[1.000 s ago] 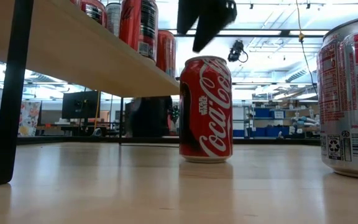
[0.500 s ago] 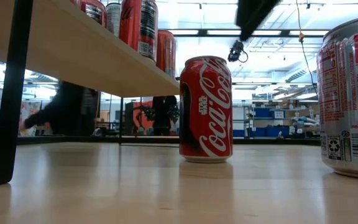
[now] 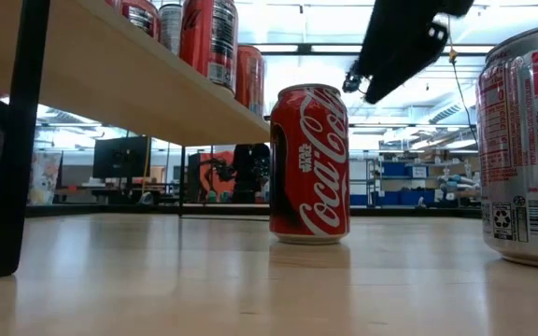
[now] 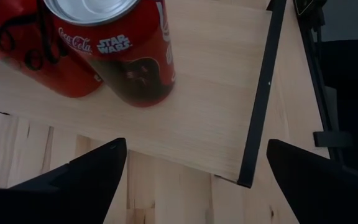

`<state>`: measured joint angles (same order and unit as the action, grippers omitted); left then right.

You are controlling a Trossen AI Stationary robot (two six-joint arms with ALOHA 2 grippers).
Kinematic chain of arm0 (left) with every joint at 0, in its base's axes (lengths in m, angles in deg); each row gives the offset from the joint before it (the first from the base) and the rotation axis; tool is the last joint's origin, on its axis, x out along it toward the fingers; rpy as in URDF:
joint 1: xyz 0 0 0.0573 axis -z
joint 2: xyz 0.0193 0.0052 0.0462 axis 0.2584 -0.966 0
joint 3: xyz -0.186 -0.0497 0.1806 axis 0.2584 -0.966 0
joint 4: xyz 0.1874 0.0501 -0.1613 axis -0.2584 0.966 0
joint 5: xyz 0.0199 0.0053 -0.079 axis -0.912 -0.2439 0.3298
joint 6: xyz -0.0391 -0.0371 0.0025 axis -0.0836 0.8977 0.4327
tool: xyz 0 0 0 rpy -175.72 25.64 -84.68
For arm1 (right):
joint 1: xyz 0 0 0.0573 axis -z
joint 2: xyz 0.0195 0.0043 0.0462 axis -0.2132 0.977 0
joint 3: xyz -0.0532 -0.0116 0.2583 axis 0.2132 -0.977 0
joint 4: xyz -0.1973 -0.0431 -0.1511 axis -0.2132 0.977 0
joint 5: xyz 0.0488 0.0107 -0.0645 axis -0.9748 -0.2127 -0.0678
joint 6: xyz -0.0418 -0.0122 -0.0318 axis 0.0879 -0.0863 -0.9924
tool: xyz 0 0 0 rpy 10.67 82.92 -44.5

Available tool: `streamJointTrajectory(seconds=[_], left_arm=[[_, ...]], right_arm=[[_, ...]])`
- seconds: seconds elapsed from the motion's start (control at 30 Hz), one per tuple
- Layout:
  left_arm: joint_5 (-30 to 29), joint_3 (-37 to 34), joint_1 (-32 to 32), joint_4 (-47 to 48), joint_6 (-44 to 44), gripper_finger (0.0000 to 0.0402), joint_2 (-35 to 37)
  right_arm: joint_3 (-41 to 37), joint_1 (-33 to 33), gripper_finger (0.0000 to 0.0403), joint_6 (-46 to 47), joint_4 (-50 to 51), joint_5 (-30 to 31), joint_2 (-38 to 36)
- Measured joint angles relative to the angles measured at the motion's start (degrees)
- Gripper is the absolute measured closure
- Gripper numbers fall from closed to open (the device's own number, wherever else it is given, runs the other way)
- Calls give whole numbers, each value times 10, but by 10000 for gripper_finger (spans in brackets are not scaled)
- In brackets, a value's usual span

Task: Place canned beverage on shelf
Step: Put the red soda can on the shelf

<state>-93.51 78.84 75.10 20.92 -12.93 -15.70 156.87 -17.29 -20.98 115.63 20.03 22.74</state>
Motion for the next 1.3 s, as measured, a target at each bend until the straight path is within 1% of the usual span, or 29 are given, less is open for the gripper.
streamJointTrajectory(seconds=[0.07, 0.17, 0.23, 0.33, 0.43, 0.57, 0.63, 0.73, 0.87, 1.03, 1.3], left_arm=[[0, 0, 0, 0, 0, 2, 0], [0, 0, 0, 0, 0, 2, 0], [0, 0, 0, 0, 0, 2, 0], [0, 0, 0, -1, 0, 2, 0], [0, 0, 0, -1, 0, 2, 0], [0, 0, 0, -1, 0, 2, 0], [0, 0, 0, -1, 0, 2, 0], [0, 0, 0, -1, 0, 2, 0], [0, 0, 0, -1, 0, 2, 0], [1, 0, 0, -1, 0, 2, 0], [1, 0, 0, -1, 0, 2, 0]], right_arm=[[-54, 0, 54, -38, -73, 15, -21], [-118, 8, 52, -95, -166, 14, -33], [-144, 17, 51, -116, -201, 11, -35], [-164, 32, 51, -137, -230, 11, -35], [-171, 47, 50, -164, -266, -4, -35], [-172, 68, 50, -173, -289, -53, -35], [-172, 75, 50, -178, -299, -65, -35], [-172, 78, 50, -196, -336, -65, -33], [-170, 78, 50, -224, -379, -63, -5], [-170, 83, 50, -229, -400, -53, 33], [-170, 89, 55, -215, -442, -45, 41]])
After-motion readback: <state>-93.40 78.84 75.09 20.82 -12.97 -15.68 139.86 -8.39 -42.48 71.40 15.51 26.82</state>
